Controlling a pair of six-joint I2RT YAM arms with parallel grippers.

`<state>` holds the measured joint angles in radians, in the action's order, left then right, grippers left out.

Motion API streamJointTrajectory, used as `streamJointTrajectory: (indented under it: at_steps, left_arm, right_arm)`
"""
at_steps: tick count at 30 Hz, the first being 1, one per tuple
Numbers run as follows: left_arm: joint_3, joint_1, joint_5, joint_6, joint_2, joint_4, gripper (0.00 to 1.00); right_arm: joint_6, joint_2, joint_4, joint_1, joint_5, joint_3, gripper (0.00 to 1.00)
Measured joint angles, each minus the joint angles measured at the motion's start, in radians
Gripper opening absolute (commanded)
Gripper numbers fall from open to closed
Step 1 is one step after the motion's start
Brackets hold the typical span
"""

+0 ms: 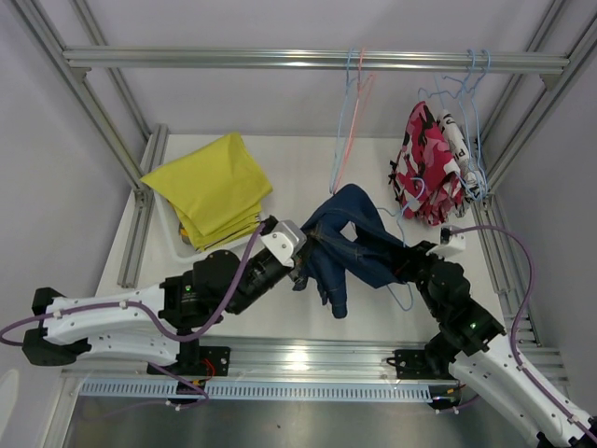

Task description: Remove the trousers from the hanger

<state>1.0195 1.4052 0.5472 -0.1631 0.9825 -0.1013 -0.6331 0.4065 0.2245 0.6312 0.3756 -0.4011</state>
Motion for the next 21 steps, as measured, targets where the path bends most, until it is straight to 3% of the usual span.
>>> streamJointTrajectory:
  at_steps: [9,21]
  left_arm:
    - [-0.052,0.0,0.038,-0.078,-0.193,0.058,0.01]
    - [-0.031,0.0,0.119,-0.138,-0.436,-0.04,0.01]
  right_arm:
    - [-0.001,0.002,-0.079,0.004,-0.032,0.043,0.0]
    - [0.012,0.109,-0.065,-0.009,0.001,0.109,0.0]
